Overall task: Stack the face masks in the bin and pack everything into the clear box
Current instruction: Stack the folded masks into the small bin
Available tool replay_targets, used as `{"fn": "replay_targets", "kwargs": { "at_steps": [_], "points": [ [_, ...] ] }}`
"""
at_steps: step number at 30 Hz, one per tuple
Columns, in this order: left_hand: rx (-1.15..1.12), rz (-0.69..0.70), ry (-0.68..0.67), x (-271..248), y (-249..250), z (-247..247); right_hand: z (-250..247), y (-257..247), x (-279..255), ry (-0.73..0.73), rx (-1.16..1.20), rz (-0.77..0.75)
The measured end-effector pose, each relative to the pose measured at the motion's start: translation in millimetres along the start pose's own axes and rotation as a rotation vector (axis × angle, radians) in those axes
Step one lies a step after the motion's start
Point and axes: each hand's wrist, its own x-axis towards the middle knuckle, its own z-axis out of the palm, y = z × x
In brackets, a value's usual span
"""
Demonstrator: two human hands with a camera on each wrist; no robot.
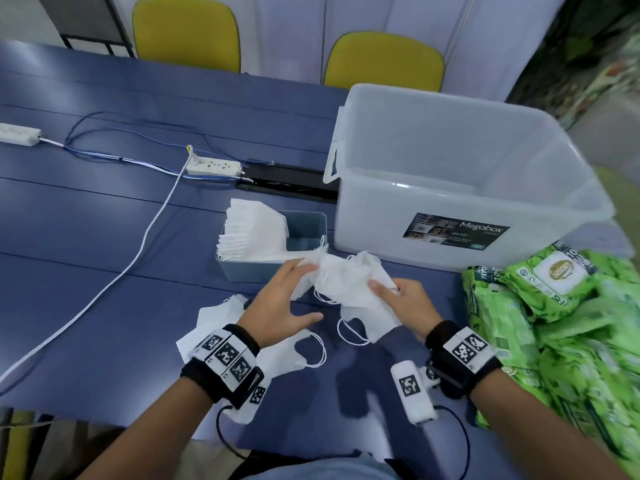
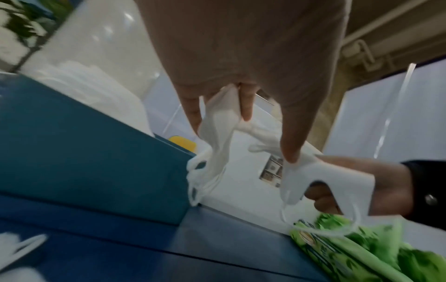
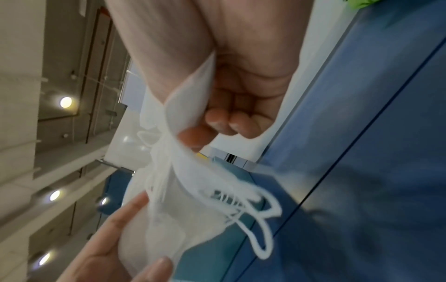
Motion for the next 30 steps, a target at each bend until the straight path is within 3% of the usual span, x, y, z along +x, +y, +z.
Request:
{"fn": "replay_targets", "kwargs": {
  "at_steps": [4, 9, 13, 19, 23, 26, 30],
  "points": [
    [0.010, 0.171, 0.069, 13.6, 12.6, 10.8, -5.7, -0.3, -5.2, 0.029, 0.108, 0.043],
    [0.200, 0.353, 0.099, 25.1, 22.1, 21.0, -11.2, -5.8, -16.7, -0.060, 0.124, 0.055],
    [0.194, 0.396, 0.176, 32.3, 28.8, 28.1, -14.7, -8.5, -21.7, -0.105, 0.116, 0.054],
    [0.244, 0.508, 0.367, 32.8, 33.2, 32.7, -27.9, -6.2, -18.5, -0.034, 0.184, 0.111],
    [0.296, 0.585, 0.346, 34.8, 29.7, 40.4, -33.2, -8.7, -20.3, -0.043, 0.230, 0.115],
    [0.277, 0.518, 0.314, 35.4, 25.7, 44.7, -35.3, -14.2, -25.3, -0.071, 0.277, 0.102],
    [0.055, 0.231, 0.230, 32.6, 29.1, 42.3, -48.1, -13.0, -28.9, -0.037, 0.374, 0.100]
  ]
}}
